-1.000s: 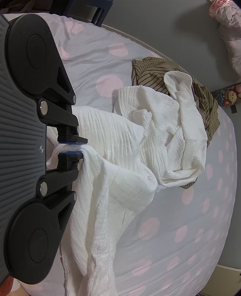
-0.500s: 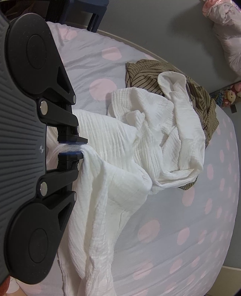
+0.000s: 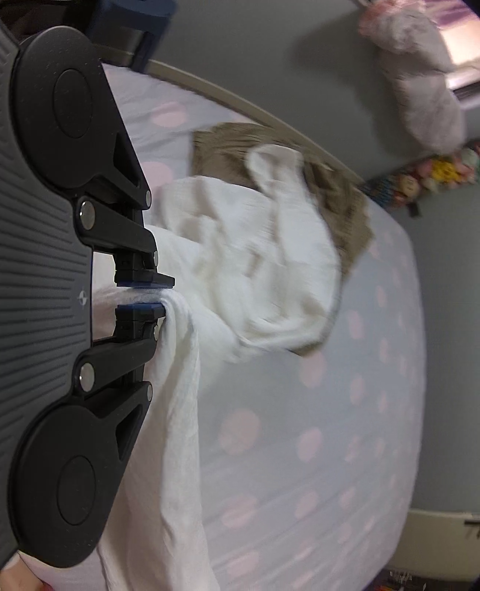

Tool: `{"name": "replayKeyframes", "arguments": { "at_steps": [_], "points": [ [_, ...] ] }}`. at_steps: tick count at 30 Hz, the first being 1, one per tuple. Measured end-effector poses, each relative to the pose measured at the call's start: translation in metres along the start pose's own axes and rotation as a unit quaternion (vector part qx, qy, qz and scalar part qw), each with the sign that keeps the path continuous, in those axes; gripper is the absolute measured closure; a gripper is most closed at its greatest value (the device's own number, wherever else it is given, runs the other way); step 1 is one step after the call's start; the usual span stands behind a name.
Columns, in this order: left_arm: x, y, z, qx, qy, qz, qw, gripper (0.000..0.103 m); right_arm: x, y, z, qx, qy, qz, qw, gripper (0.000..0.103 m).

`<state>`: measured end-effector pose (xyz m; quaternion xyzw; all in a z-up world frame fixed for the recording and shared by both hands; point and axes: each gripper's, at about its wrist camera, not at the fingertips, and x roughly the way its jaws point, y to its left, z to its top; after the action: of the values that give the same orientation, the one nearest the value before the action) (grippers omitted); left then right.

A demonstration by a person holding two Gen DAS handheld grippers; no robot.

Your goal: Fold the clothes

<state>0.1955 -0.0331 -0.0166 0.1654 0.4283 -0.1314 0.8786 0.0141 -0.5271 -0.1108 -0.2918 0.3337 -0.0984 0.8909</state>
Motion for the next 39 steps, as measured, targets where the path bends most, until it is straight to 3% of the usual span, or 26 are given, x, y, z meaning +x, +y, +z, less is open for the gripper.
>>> {"name": "replayKeyframes", "arguments": {
  "at_steps": [4,7,13,15,21,27,33,39],
  "points": [
    [-0.023,-0.020,0.029,0.022,-0.039,-0.022,0.9987,0.097,-0.029,-0.054,0.013,0.084,-0.006,-0.061,0.995,0.094],
    [-0.036,-0.039,0.048,0.052,-0.058,-0.038,0.9963,0.097,-0.045,-0.085,0.020,0.112,0.008,-0.093,0.989,0.094],
    [-0.019,-0.076,0.083,0.106,-0.051,-0.044,0.9921,0.097,-0.045,-0.121,0.027,0.136,0.041,-0.153,0.978,0.094],
    [0.002,-0.086,0.097,0.117,-0.038,-0.037,0.9917,0.097,-0.024,-0.126,0.031,0.144,0.054,-0.155,0.976,0.094],
    [0.093,-0.110,0.123,0.127,0.018,-0.024,0.9915,0.097,0.086,-0.119,0.038,0.142,0.130,-0.107,0.975,0.094],
    [0.177,-0.133,0.140,0.147,0.057,0.013,0.9874,0.097,0.182,-0.113,0.029,0.164,0.183,-0.074,0.966,0.094],
    [0.245,-0.145,0.154,0.137,0.088,0.030,0.9862,0.097,0.246,-0.103,0.026,0.166,0.201,-0.072,0.963,0.094],
    [0.286,-0.148,0.145,0.119,0.111,0.033,0.9862,0.086,0.289,-0.091,0.013,0.181,0.217,-0.052,0.958,0.092]
  ]
}}
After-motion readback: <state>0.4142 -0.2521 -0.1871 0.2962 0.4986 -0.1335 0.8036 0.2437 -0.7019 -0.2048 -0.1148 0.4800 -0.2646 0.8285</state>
